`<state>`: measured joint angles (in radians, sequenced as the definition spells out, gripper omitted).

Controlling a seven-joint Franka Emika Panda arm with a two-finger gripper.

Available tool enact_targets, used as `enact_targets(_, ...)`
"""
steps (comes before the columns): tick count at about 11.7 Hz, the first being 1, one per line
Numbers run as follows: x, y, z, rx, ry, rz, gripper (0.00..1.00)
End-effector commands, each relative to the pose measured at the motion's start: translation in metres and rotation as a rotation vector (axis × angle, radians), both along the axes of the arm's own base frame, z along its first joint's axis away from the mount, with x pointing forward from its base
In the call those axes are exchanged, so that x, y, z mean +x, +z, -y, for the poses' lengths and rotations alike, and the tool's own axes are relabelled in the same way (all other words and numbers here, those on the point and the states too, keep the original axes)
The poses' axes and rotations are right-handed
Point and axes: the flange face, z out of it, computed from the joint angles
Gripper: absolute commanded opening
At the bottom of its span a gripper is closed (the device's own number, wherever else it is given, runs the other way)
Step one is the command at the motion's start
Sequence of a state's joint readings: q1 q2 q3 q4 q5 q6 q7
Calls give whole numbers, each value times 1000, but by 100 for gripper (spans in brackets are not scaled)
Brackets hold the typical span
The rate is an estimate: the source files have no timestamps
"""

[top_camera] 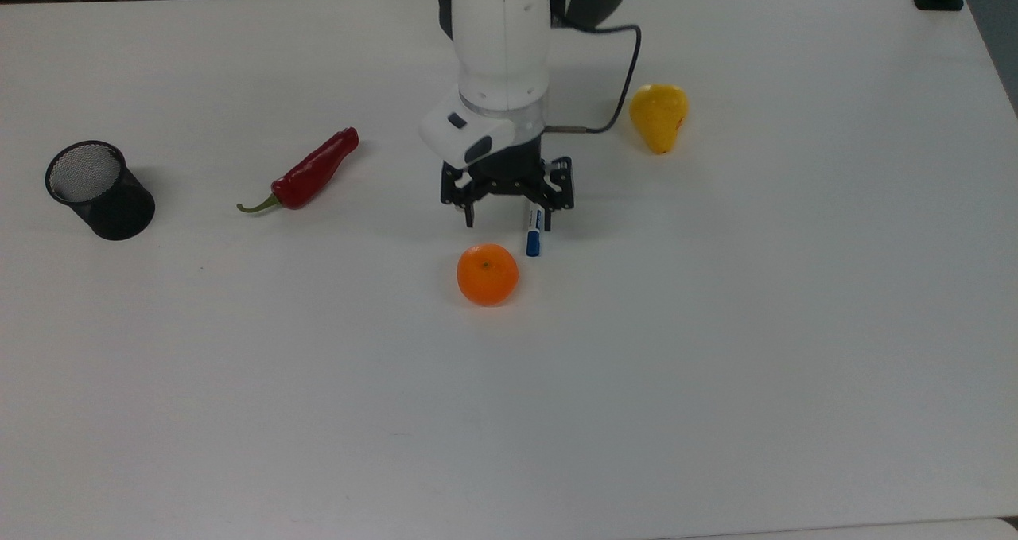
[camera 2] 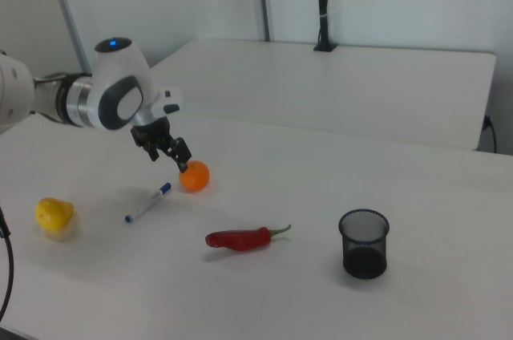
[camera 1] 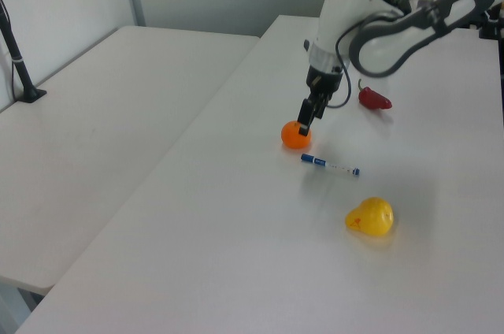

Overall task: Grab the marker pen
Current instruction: 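Raise the open gripper away from the marker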

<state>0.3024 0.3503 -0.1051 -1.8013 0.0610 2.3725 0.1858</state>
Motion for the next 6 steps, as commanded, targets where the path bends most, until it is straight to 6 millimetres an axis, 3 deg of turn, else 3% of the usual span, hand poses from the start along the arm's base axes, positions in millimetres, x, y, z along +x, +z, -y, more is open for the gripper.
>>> enact_targets(1, -17, 79, 26, -2, -43, -63, 100)
enact_targets(3, -38, 134, 48, 8, -70, -119, 100)
enact_targets(6, -67, 193, 69, 19, -93, -159, 100)
